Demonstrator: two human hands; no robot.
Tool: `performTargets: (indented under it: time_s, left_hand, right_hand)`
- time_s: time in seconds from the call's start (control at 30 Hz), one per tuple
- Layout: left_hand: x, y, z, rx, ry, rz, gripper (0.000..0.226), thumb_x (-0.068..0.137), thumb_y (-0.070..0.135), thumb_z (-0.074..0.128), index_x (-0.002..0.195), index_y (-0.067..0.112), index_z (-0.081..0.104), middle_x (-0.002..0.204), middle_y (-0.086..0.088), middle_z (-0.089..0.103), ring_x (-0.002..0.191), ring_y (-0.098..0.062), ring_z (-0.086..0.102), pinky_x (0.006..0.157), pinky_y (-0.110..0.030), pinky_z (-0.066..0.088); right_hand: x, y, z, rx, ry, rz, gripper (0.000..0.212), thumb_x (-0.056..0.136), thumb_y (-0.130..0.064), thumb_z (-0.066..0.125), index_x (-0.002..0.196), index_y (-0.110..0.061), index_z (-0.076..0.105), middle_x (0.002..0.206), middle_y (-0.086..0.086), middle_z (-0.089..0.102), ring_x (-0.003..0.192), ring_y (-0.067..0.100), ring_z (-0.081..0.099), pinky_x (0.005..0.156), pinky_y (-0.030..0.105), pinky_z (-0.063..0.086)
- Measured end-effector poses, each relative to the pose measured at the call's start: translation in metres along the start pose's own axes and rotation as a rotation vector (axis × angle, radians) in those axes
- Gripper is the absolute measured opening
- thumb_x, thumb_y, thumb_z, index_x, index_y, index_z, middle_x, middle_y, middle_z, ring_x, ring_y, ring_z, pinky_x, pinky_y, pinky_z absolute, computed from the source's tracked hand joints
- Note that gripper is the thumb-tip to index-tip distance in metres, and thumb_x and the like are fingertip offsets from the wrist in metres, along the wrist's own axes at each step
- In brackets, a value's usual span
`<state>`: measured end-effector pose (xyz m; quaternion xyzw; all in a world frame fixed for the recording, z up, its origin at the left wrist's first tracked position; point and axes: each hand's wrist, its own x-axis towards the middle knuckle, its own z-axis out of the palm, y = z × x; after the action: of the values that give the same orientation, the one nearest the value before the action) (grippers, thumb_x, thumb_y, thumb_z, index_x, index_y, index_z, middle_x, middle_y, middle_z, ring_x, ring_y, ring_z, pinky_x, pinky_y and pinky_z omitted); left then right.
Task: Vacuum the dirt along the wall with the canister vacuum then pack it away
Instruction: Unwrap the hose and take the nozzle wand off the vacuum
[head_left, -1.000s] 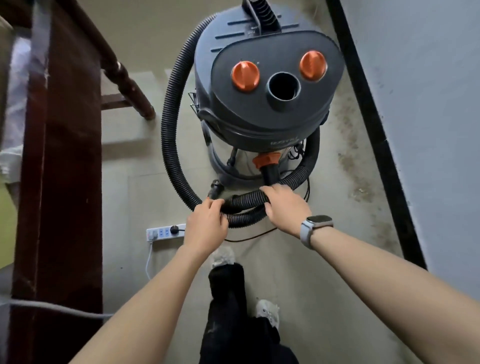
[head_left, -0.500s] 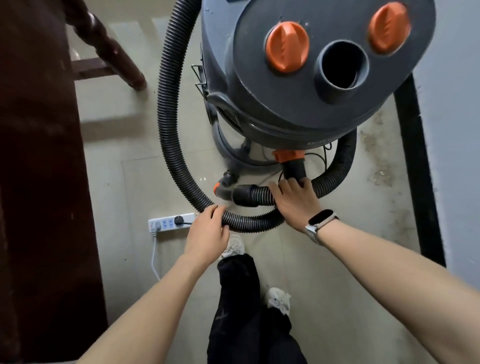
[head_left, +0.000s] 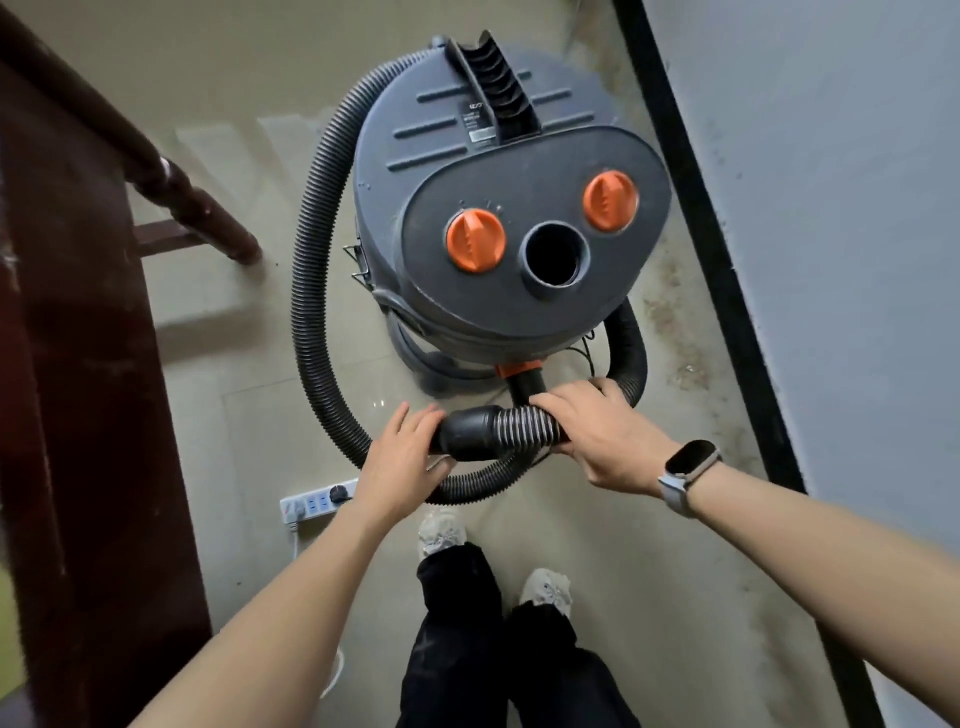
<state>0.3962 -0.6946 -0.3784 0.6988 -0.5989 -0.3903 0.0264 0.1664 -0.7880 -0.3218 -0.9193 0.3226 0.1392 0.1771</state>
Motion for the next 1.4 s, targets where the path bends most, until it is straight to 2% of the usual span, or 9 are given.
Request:
performTargets:
  time_s: [0.13, 0.4, 0.5, 0.67, 0.8, 1.03, 1.13, 1.3, 1.4]
  left_hand:
    - [0.002, 0.035, -0.015, -0.018, 0.075, 0.149, 0.038, 0.076, 0.025, 0.066, 0.113, 0.017, 0.058, 0.099, -0.001, 0.065, 0.097, -0.024, 0.058, 0.077, -0.022, 0.033]
    - [0.001, 0.140, -0.038, -0.075, 0.093, 0.189, 0.039, 0.081, 0.033, 0.066, 0.114, 0.022, 0.052, 0.101, 0.005, 0.056, 0.091, -0.018, 0.057, 0.073, -0.033, 0.044]
    - [0.009, 0.187, -0.047, -0.059, 0.130, 0.145, 0.035, 0.082, 0.038, 0.063, 0.111, 0.022, 0.052, 0.104, 0.006, 0.058, 0.094, -0.020, 0.058, 0.074, -0.033, 0.043]
    - [0.013, 0.253, -0.048, -0.070, 0.144, 0.092, 0.037, 0.085, 0.041, 0.057, 0.115, 0.022, 0.049, 0.111, 0.005, 0.060, 0.099, -0.024, 0.059, 0.072, -0.031, 0.040]
    - [0.022, 0.272, -0.048, -0.088, 0.133, 0.056, 0.039, 0.084, 0.040, 0.057, 0.117, 0.023, 0.046, 0.111, 0.005, 0.058, 0.099, -0.023, 0.059, 0.072, -0.029, 0.039]
    - [0.042, 0.268, -0.063, 0.124, 0.029, 0.175, 0.039, 0.087, 0.049, 0.055, 0.114, 0.020, 0.053, 0.109, 0.004, 0.054, 0.107, -0.016, 0.052, 0.078, -0.031, 0.043]
    - [0.051, 0.263, -0.086, 0.007, 0.195, 0.144, 0.027, 0.091, 0.037, 0.055, 0.111, 0.019, 0.058, 0.107, 0.004, 0.055, 0.106, -0.015, 0.050, 0.083, -0.028, 0.041]
    - [0.063, 0.250, -0.134, -0.045, 0.385, 0.097, 0.024, 0.093, 0.025, 0.053, 0.114, 0.015, 0.060, 0.110, -0.002, 0.059, 0.104, -0.019, 0.054, 0.087, -0.036, 0.047]
    - [0.072, 0.240, -0.156, -0.085, 0.423, 0.071, 0.025, 0.093, 0.022, 0.054, 0.117, 0.013, 0.059, 0.113, -0.004, 0.058, 0.104, -0.019, 0.055, 0.087, -0.031, 0.045]
  right_hand:
    - [-0.021, 0.027, -0.027, -0.001, 0.071, -0.017, 0.049, 0.086, -0.021, 0.063, 0.132, -0.011, 0.049, 0.120, 0.006, 0.056, 0.113, 0.026, 0.051, 0.104, 0.041, 0.028]
    - [-0.079, 0.088, -0.069, 0.274, 0.251, 0.214, 0.055, 0.081, -0.002, 0.069, 0.133, -0.005, 0.052, 0.132, 0.018, 0.052, 0.124, 0.038, 0.047, 0.105, 0.042, 0.036]
    - [-0.079, 0.110, -0.083, 0.856, 0.322, 0.575, 0.045, 0.092, 0.001, 0.049, 0.135, -0.009, 0.050, 0.145, 0.010, 0.040, 0.135, 0.025, 0.035, 0.108, 0.020, 0.021]
    - [-0.055, 0.142, -0.117, 1.833, 0.345, 1.102, 0.019, 0.094, -0.032, 0.052, 0.100, -0.015, 0.057, 0.094, 0.003, 0.054, 0.086, 0.024, 0.054, 0.068, 0.035, 0.049]
    - [-0.036, 0.160, -0.139, 2.024, 0.364, 1.070, 0.019, 0.091, -0.020, 0.060, 0.098, -0.004, 0.051, 0.075, 0.010, 0.055, 0.060, 0.020, 0.057, 0.059, 0.035, 0.052]
    - [-0.017, 0.163, -0.168, 1.800, 0.382, 0.944, 0.010, 0.085, -0.001, 0.053, 0.079, -0.004, 0.045, 0.069, 0.010, 0.052, 0.055, 0.021, 0.058, 0.053, 0.031, 0.053]
    - [-0.022, 0.156, -0.169, 1.777, 0.346, 0.842, 0.013, 0.084, 0.001, 0.054, 0.076, -0.006, 0.047, 0.064, 0.009, 0.052, 0.056, 0.023, 0.059, 0.056, 0.033, 0.052]
    - [-0.024, 0.162, -0.192, 1.993, 0.290, 0.701, 0.035, 0.093, -0.037, 0.053, 0.088, -0.003, 0.051, 0.060, 0.011, 0.056, 0.054, 0.023, 0.061, 0.064, 0.034, 0.054]
    - [-0.015, 0.165, -0.215, 1.954, 0.306, 0.613, 0.013, 0.093, -0.013, 0.052, 0.088, -0.001, 0.051, 0.072, 0.013, 0.055, 0.052, 0.017, 0.061, 0.055, 0.027, 0.054]
